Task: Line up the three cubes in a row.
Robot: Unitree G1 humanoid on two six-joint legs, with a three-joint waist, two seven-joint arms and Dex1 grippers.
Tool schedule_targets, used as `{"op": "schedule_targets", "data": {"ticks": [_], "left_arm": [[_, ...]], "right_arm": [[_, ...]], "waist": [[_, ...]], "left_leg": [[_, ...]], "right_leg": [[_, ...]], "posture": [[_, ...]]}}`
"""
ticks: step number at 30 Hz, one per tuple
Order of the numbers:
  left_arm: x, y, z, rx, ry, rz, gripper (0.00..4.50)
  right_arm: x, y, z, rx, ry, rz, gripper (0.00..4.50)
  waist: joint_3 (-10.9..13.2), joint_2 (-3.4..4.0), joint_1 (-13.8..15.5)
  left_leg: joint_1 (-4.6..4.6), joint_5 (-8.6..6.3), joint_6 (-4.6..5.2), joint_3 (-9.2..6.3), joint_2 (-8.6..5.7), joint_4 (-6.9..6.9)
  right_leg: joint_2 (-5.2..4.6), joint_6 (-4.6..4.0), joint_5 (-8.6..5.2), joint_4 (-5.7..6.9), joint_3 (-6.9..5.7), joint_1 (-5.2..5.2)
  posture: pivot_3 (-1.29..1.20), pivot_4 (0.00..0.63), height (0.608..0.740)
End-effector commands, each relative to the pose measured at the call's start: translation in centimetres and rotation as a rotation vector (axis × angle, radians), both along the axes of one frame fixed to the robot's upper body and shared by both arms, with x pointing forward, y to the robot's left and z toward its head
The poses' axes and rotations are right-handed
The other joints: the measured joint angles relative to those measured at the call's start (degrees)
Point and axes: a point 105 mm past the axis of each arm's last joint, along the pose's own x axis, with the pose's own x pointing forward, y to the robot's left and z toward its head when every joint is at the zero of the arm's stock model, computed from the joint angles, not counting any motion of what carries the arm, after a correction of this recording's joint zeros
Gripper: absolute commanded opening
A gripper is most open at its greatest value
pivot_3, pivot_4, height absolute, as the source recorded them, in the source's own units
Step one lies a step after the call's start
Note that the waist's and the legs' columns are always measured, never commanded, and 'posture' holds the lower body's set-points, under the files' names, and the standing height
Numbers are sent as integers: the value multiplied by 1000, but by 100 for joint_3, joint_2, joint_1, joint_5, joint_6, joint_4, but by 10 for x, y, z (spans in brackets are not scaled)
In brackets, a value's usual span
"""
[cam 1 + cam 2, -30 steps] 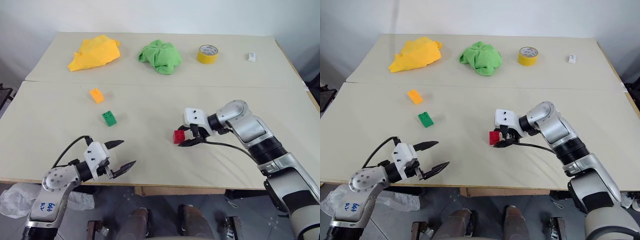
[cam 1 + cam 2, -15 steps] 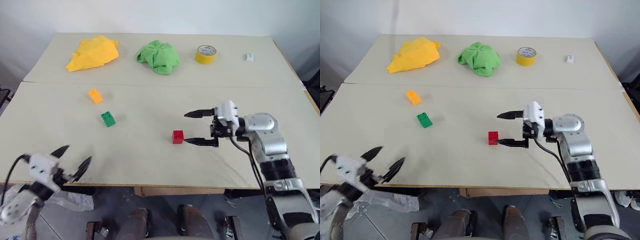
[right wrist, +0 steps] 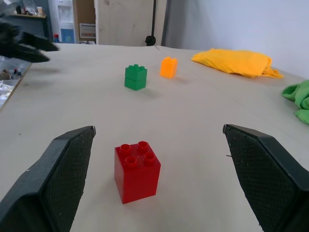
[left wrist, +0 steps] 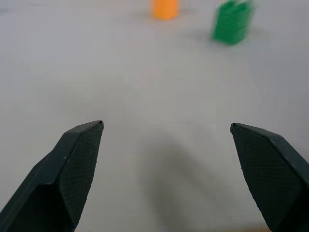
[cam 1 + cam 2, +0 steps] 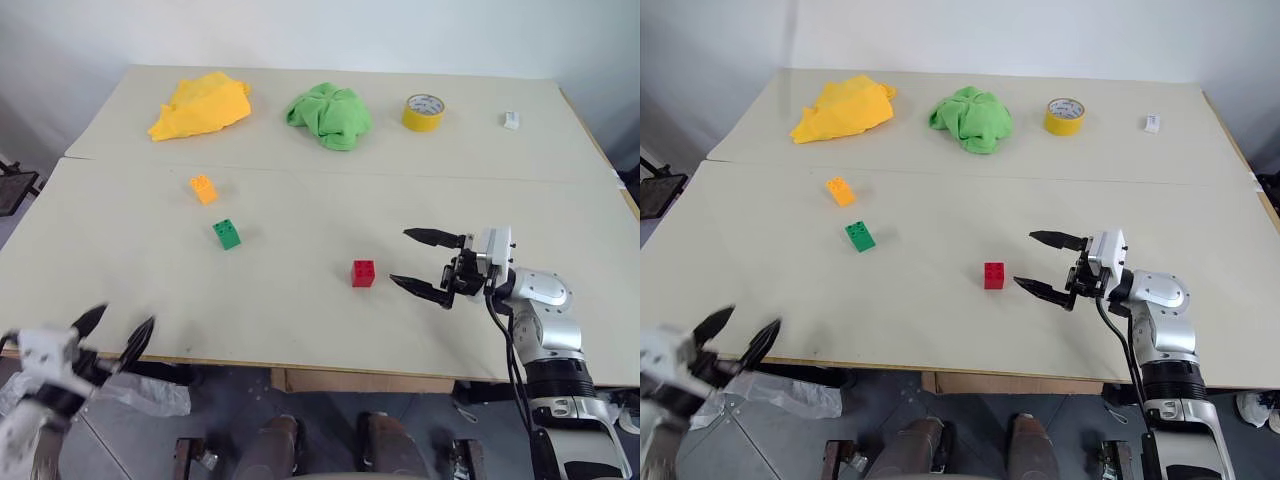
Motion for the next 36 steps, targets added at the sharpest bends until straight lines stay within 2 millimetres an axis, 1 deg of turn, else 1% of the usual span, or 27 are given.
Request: {"op": "schedule_targets", "data": {"ticks": [1, 2, 3, 5, 7, 9, 11, 13, 16, 19, 23, 28, 30, 31, 33, 34, 36], "left_arm": [[24, -10, 7, 30, 27, -132, 4500], [32, -11, 9, 39, 34, -155, 4500], [46, -15, 13, 59, 36, -189, 4500], [83, -29, 20, 99, 52, -267, 4500], [107, -38, 26, 124, 59, -306, 4500], [119, -42, 29, 135, 54, -310, 4500], [134, -50, 33, 123, 60, -340, 4500], [142, -56, 31, 128, 80, -374, 4500], [150, -60, 23, 159, 130, -405, 4500], [155, -58, 23, 165, 139, -406, 4500], [156, -61, 26, 160, 140, -449, 3632], [152, -59, 24, 195, 162, -480, 2021], [150, -58, 24, 215, 170, -499, 1496], [149, -61, 28, 217, 163, -530, 1532], [145, -75, 39, 247, 131, -629, 1532], [143, -84, 44, 269, 118, -685, 1532], [141, -108, 51, 364, 104, -807, 1532]], "right_arm": [[-2, 1, 11, -6, -61, -1, 4456], [-2, 3, 11, -8, -65, 1, 4456], [-3, 4, 11, -10, -64, 5, 4456], [-4, 7, 13, -15, -69, 9, 4456], [-6, 9, 13, -19, -67, 10, 4456], [-9, 10, 13, -20, -58, 11, 4456], [-13, 10, 12, -18, -58, 3, 4456], [-16, 11, 11, -17, -61, -6, 4456], [-19, 11, 12, -15, -66, -22, 4456], [-21, 10, 14, -10, -69, -41, 4456], [-22, 7, 13, -16, -68, -66, 4500], [-23, 6, 11, -18, -73, -84, 4500], [-23, 5, 11, -17, -74, -90, 4500], [-23, 4, 11, -22, -75, -96, 4500], [-24, -1, 10, -31, -75, -106, 4500], [-24, -3, 10, -35, -75, -113, 4500], [-25, -10, 11, -50, -73, -127, 4500]], "waist": [[-2, 3, -29], [-2, 3, -41], [-2, 3, -58], [-2, 3, -65], [-2, 2, -85], [-2, 2, -118], [-2, 1, -159], [-3, -1, -199], [-3, -1, -238], [-3, -1, -258], [-3, -2, -247], [-3, -2, -242], [-3, -2, -242], [-3, -2, -242], [-3, -2, -242], [-3, -2, -239], [-1, -4, -178]], "left_leg": [[0, 0, 0, 0, 0, -1], [1, 0, 0, 1, -1, -4], [0, 0, -1, 1, -1, -5], [-1, 2, -4, 1, 0, -5], [-4, 9, -5, -1, -4, 3], [-4, 10, -3, -1, -8, 4], [-3, 7, 1, 4, -9, 0], [-4, 5, 0, 7, -7, -6], [-6, 5, 1, 9, -10, -4], [-5, 5, 1, 11, -10, 4], [-5, 6, 2, 11, -10, 6], [-6, 6, 2, 11, -12, 9], [-5, 6, 2, 11, -12, 11], [-5, 6, 3, 11, -12, 12], [-5, 6, 2, 11, -12, 12], [-5, 6, 3, 11, -12, 12], [-8, 6, 3, 11, -13, 15]], "right_leg": [[0, 0, 0, 0, 0, -1], [1, 0, 0, 7, 0, -5], [2, -4, -2, 18, -6, -10], [6, -5, -3, 28, -23, -13], [12, -4, -2, 30, -56, -15], [12, -1, 0, 41, -58, -11], [10, 0, 0, 41, -59, -15], [11, 0, 0, 41, -85, -23], [12, 0, 0, 45, -92, -26], [12, 0, 0, 47, -90, -24], [10, 0, 0, 54, -89, -24], [9, 0, 0, 63, -87, -25], [9, 0, 0, 71, -86, -27], [9, 0, 0, 72, -85, -27], [9, 0, 0, 73, -85, -28], [9, 0, 0, 74, -84, -29], [9, 0, 0, 74, -85, -28]], "posture": [[0, 150, 740], [0, 150, 740], [0, 150, 740], [0, 150, 740], [0, 150, 740], [0, 150, 740], [0, 150, 740], [0, 150, 740], [0, 150, 740], [0, 150, 740], [0, 150, 740], [0, 150, 740], [0, 150, 740], [0, 150, 740], [0, 150, 740], [0, 150, 740], [0, 150, 740]]}}
